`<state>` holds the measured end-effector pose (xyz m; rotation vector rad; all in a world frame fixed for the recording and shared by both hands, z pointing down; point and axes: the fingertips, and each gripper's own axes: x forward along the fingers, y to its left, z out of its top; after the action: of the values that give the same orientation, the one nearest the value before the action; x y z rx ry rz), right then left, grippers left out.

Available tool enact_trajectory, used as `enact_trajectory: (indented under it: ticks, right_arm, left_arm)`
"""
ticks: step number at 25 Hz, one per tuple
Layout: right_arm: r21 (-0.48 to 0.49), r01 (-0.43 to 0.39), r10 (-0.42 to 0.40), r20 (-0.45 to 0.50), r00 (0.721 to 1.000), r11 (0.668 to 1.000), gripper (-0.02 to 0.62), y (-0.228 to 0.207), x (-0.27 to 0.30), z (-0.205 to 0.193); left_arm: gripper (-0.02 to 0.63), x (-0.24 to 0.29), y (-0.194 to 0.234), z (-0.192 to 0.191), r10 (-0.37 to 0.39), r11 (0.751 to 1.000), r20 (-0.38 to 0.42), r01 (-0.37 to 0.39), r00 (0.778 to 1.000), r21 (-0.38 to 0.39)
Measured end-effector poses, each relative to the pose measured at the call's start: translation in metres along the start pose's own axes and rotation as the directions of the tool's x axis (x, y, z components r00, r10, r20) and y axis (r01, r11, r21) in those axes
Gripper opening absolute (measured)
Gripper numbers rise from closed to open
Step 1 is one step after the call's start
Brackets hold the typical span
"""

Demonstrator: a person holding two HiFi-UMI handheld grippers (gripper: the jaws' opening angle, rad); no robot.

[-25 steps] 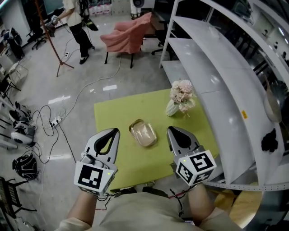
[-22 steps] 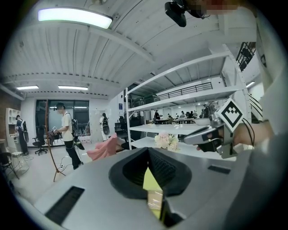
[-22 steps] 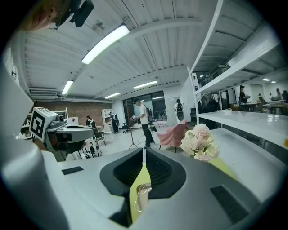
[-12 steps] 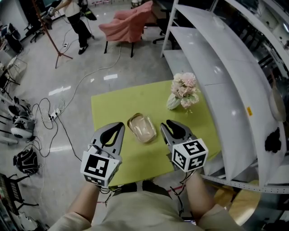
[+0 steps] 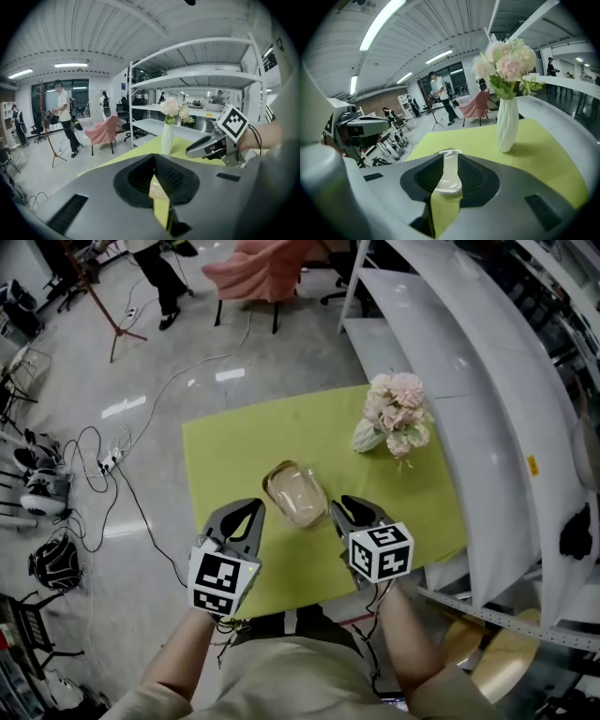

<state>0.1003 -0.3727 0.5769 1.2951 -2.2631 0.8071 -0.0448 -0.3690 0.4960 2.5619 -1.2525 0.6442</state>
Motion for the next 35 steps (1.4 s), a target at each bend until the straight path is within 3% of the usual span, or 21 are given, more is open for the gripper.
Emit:
enact_trajectory:
  ticks: [9,17,29,35]
  right_arm:
    - [0.085,0.017,-0.004,-0.146,0.989,0.996,0.101,-0.024,0.054,-0.068]
    - [0.154,0.024,0.008,-0.203,0.979,0.988,0.099,-0.037,0.075,-0.094]
    - [0.221,0.031,0.010,-0.182,0.983,0.975,0.025,-0.040,0.075,-0.092]
    - [0.110,0.022,-0.011,-0.100,0.995,0.994,0.021,-0.026,0.049,-0.048]
  left_arm:
    - [0.006,0.024,-0.012,-0.060,-0.057,0.996,-0.119,0.048,0.991,-0.075]
    - [0.006,0.027,-0.012,-0.089,-0.078,0.989,-0.169,0.055,0.983,-0.140]
    - [0.006,0.026,-0.008,-0.095,-0.071,0.986,-0.172,0.042,0.982,-0.163]
    - [0.006,0.016,0.001,-0.074,-0.044,0.989,-0.128,0.025,0.991,-0.148]
